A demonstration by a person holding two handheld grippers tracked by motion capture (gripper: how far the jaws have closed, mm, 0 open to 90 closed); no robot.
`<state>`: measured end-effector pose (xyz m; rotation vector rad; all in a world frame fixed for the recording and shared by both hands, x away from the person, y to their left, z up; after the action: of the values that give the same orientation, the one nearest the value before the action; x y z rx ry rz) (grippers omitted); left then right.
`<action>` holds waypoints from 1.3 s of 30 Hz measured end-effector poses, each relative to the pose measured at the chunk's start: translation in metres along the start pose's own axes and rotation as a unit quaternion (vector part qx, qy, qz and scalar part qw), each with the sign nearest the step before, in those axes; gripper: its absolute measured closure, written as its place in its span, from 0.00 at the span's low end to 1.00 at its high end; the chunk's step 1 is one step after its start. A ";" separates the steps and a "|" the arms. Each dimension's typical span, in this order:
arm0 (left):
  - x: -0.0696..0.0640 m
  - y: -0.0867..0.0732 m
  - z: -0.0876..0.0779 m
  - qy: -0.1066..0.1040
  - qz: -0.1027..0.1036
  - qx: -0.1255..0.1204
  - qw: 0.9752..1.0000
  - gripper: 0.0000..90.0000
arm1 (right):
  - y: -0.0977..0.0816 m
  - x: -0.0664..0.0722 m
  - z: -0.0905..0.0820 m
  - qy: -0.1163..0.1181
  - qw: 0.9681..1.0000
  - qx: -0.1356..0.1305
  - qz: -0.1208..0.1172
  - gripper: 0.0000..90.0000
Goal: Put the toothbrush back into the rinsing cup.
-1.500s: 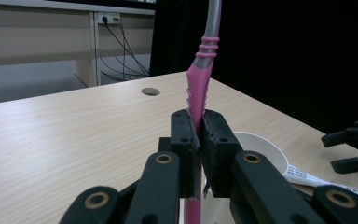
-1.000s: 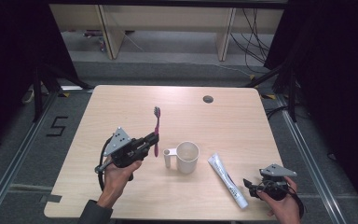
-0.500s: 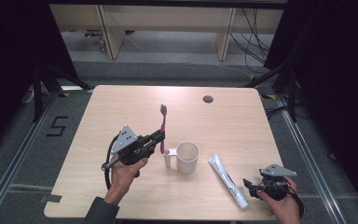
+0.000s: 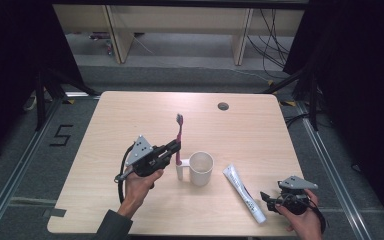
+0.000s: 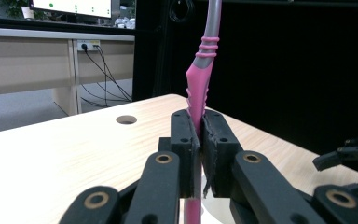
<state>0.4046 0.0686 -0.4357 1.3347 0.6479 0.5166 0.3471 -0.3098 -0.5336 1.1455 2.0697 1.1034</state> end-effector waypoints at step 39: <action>0.001 -0.045 -0.010 -0.006 0.021 0.064 0.998 0.92 | 0.000 0.001 -0.001 -0.001 1.000 0.002 0.001 0.27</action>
<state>0.3972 0.0692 -0.4810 1.4731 0.6520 0.5079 0.3460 -0.3092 -0.5337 1.1509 2.0711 1.0980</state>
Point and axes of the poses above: each handheld gripper's, and its own axes: z roughly forward along the jaws, y roughly out of its top, x roughly to its left, the point moved 5 cm from there along z, roughly forward along the jaws, and after that the axes turned 11 degrees about -x, right-handed, at the moved point
